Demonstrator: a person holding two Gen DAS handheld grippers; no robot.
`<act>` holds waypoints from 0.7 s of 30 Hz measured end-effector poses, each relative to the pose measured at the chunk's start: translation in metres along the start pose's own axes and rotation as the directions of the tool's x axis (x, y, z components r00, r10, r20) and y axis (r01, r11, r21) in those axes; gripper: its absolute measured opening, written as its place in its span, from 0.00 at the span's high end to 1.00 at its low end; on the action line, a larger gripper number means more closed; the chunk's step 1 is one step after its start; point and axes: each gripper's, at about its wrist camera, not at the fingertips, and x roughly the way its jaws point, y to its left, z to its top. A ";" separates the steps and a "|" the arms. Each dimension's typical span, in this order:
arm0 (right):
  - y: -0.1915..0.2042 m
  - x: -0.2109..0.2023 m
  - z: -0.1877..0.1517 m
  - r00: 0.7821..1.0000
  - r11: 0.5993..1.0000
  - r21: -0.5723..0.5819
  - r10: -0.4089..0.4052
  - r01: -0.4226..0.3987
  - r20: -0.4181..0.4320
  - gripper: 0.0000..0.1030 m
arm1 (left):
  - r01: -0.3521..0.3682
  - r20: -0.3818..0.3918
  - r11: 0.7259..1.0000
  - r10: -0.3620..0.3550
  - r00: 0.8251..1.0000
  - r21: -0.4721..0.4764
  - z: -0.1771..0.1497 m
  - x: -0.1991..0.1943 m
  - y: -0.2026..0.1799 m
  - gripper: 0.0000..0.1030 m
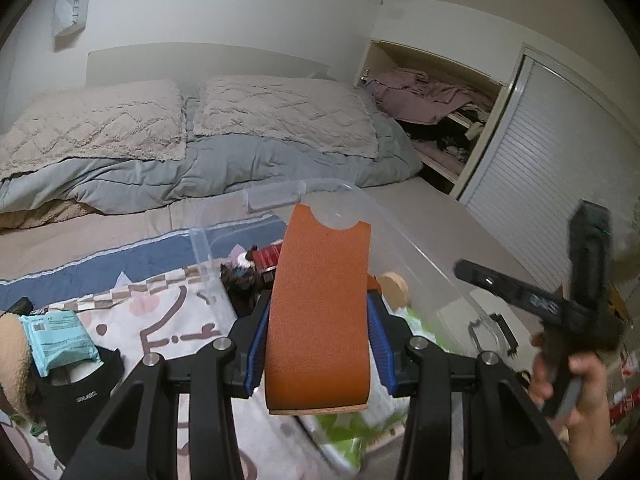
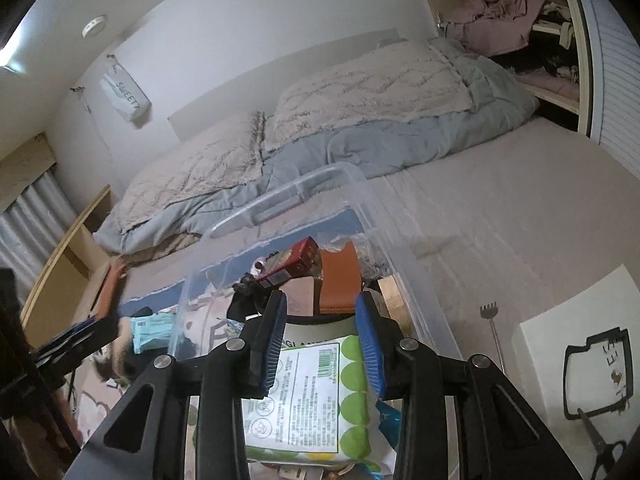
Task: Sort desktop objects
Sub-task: 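Lower the leather strap into the box with the left tool, then open the left tool to release the leather strap in the box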
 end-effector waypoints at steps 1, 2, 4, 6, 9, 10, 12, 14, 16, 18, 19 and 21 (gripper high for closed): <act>0.000 -0.002 0.001 1.000 1.000 0.002 0.002 -0.002 0.008 0.65 | -0.002 0.000 1.000 0.002 1.000 -0.013 0.004 0.008 -0.001 0.57; 0.001 -0.005 0.002 1.000 1.000 0.006 0.009 -0.010 0.017 0.65 | -0.002 -0.002 1.000 0.002 1.000 -0.022 0.007 0.013 -0.002 0.57; 0.001 -0.009 0.003 0.999 1.000 0.011 0.023 -0.024 0.035 0.47 | -0.009 -0.002 0.999 0.009 1.000 -0.038 0.015 0.024 -0.004 0.57; 0.001 -0.014 0.003 0.998 1.000 0.005 0.016 -0.016 0.059 0.31 | -0.021 0.005 0.999 0.021 1.000 -0.042 0.022 0.032 -0.005 0.57; 0.003 -0.020 0.003 0.997 1.000 -0.017 0.006 -0.005 0.079 0.31 | -0.030 0.030 0.998 0.032 0.999 -0.052 0.034 0.044 -0.007 0.57; 0.002 -0.021 0.004 0.997 1.000 -0.018 0.018 -0.016 0.080 0.31 | -0.034 0.040 0.998 0.037 0.999 -0.059 0.038 0.048 -0.007 0.57; 0.001 -0.022 0.004 0.996 0.999 -0.019 0.044 -0.043 0.081 0.29 | -0.053 0.033 0.996 0.055 0.998 -0.068 0.042 0.059 -0.006 0.57; 0.000 -0.024 0.003 0.995 0.999 -0.023 0.048 -0.046 0.084 0.25 | -0.062 0.023 0.995 0.064 0.998 -0.079 0.043 0.070 -0.004 0.57; -0.001 -0.025 0.003 0.995 0.998 -0.031 0.051 -0.049 0.089 0.23 | -0.065 0.003 0.993 0.065 0.998 -0.094 0.043 0.084 0.000 0.57; -0.003 -0.026 0.003 0.994 0.998 -0.032 0.055 -0.053 0.090 0.23 | -0.077 -0.017 0.992 0.076 0.997 -0.103 0.042 0.097 0.005 0.57; -0.004 -0.026 0.003 0.994 0.998 -0.031 0.059 -0.057 0.090 0.23 | -0.094 -0.028 0.990 0.092 0.995 -0.106 0.041 0.103 0.007 0.57; -0.006 -0.024 0.003 0.994 0.998 -0.029 0.065 -0.062 0.085 0.23 | -0.108 -0.043 0.988 0.104 0.994 -0.112 0.040 0.113 0.012 0.57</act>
